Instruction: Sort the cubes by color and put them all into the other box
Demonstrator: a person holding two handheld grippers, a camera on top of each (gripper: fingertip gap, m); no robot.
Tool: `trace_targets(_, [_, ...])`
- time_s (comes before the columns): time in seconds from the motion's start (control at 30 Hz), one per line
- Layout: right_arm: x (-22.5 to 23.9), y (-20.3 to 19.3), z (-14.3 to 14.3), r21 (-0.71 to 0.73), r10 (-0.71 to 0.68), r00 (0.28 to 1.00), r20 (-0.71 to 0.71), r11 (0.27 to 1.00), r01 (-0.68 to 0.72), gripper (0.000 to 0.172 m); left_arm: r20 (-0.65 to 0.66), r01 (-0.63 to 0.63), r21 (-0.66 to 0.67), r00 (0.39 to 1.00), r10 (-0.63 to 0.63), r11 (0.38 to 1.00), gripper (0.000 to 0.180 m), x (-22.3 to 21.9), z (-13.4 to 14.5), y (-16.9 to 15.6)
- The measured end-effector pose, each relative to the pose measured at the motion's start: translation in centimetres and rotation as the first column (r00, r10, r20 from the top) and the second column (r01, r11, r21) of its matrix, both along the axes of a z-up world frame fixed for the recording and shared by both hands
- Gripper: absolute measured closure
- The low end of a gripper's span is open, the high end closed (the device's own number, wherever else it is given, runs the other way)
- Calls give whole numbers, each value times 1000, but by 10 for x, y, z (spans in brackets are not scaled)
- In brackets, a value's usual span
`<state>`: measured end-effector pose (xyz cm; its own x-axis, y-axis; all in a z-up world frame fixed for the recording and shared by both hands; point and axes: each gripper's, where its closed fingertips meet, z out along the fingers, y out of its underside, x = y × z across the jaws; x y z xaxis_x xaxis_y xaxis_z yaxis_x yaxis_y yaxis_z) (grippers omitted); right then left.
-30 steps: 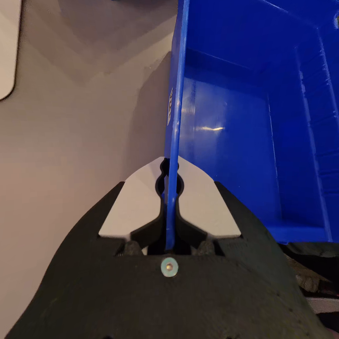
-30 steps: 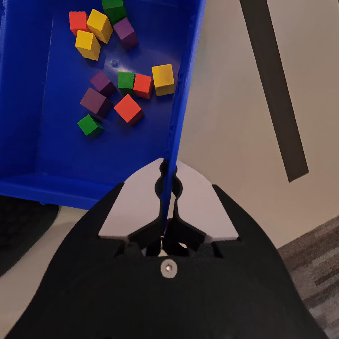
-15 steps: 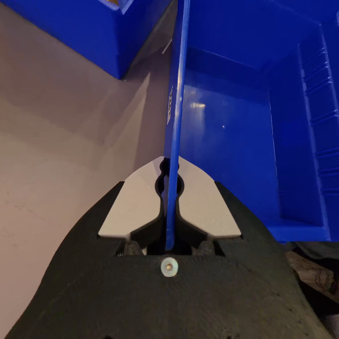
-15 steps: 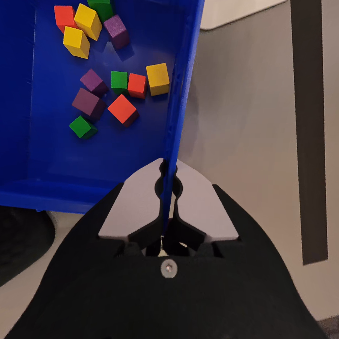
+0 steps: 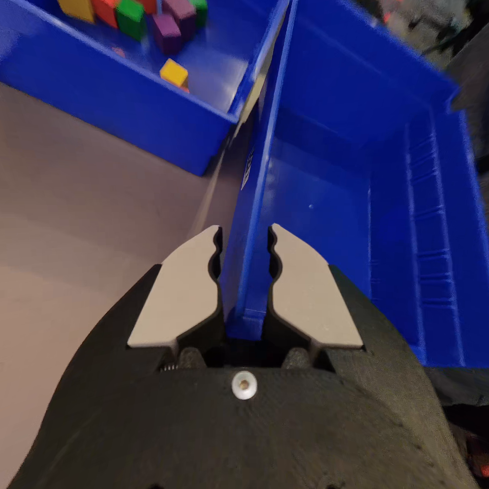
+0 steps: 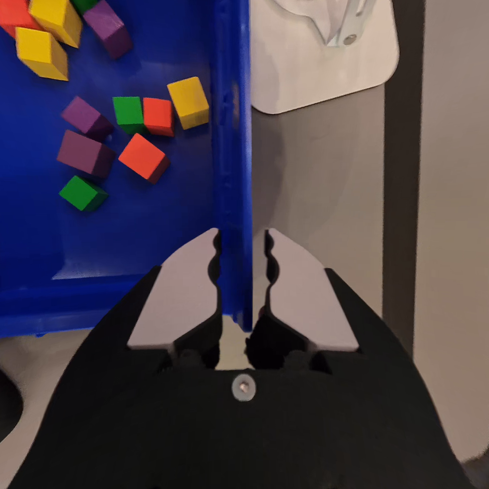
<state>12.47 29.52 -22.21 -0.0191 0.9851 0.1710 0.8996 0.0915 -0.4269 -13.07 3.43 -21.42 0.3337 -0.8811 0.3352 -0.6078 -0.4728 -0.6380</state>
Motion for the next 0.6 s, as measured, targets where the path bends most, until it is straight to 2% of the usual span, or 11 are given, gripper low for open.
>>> trace_targets(0.07, [5,3,12,53,-55,998,-23,997,56,123,75,-48,4,996,47,999,137,-10,20,5])
trace_targets(0.13, [11,3,35,125,-115,990,-87,984,125,116,85,-132,11,988,130,991,121,-27,37,15])
trace_targets(0.17, [14,-5,48,143,-132,985,-115,979,148,114,104,-168,21,981,165,986,121,-33,49,21])
trace_targets(0.27, [13,-49,81,141,-173,969,-175,970,199,109,159,-274,34,951,266,961,118,-32,82,42])
trace_targets(0.33, [9,-84,93,114,-208,960,-189,966,232,109,170,-300,26,941,291,954,117,-14,93,54])
trace_targets(0.5, [-5,-166,99,6,-298,915,-273,950,311,108,137,-302,-47,942,306,952,126,40,80,87])
trace_targets(0.6, [-12,-205,83,-82,-374,884,-279,927,366,104,64,-296,-84,951,302,951,129,57,57,104])
